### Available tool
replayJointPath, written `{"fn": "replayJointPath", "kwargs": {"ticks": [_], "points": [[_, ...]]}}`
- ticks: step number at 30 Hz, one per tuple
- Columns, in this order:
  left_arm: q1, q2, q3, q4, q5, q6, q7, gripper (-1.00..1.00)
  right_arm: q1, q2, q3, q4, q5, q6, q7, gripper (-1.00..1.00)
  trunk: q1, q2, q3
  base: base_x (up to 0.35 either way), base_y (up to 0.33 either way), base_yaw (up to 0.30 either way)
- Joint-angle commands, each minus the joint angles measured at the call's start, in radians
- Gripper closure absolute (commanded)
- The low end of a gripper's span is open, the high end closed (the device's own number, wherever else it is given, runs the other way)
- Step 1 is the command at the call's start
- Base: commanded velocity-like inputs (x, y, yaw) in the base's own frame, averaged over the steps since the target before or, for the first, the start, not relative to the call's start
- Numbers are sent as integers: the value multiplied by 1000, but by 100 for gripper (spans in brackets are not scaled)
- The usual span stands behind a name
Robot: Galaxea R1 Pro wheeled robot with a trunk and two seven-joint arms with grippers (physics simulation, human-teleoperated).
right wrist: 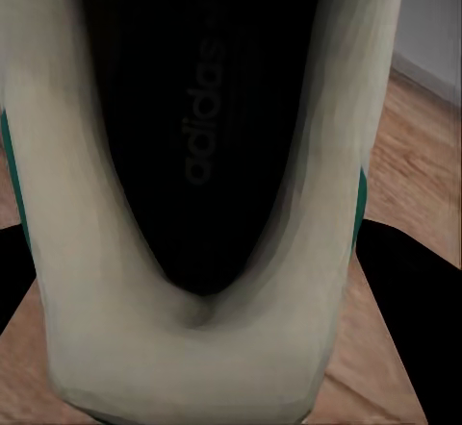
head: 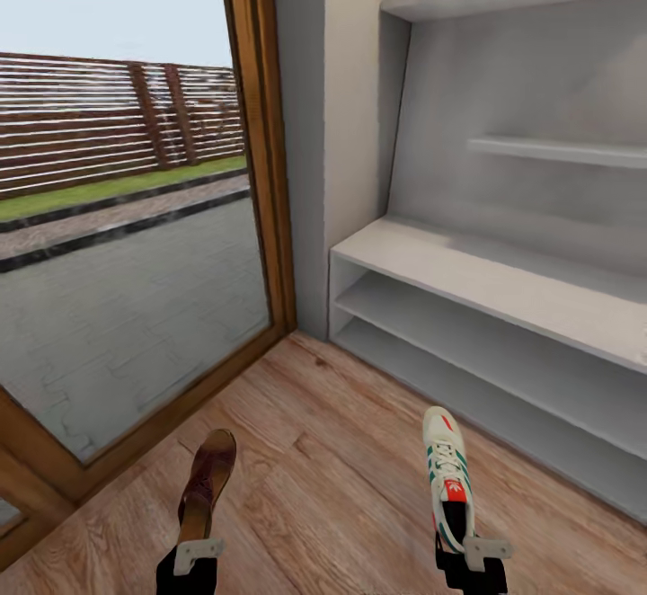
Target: Pick up the two gym shoes and the two sandals from the corridor floor and place them onto the hallstand (shoe rack) in the corridor, making sure they are on the rack and not on the floor. Arrange them so the two gym shoes are next to each other and the two sandals are next to each other.
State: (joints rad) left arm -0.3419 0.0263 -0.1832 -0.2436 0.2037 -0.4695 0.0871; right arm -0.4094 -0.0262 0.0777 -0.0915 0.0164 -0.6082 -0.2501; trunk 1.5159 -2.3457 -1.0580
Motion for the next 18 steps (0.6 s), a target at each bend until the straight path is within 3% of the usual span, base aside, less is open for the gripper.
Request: {"fn": "replayJointPath", "kwargs": {"ticks": [1, 13, 18], "points": [[0, 1, -9, 0, 2, -1, 8, 100, -1, 0, 8, 1, 2, -1, -9, 100, 0, 0, -1, 0, 180, -276], [0, 1, -9, 0, 2, -1, 8, 100, -1, 0, 8, 1, 2, -1, -9, 100, 0, 0, -1, 0, 277, -276], [0, 1, -8, 0, 1, -1, 8, 100, -1, 0, 8, 1, 2, -1, -9, 100, 0, 0, -1, 0, 108, -276]]}}
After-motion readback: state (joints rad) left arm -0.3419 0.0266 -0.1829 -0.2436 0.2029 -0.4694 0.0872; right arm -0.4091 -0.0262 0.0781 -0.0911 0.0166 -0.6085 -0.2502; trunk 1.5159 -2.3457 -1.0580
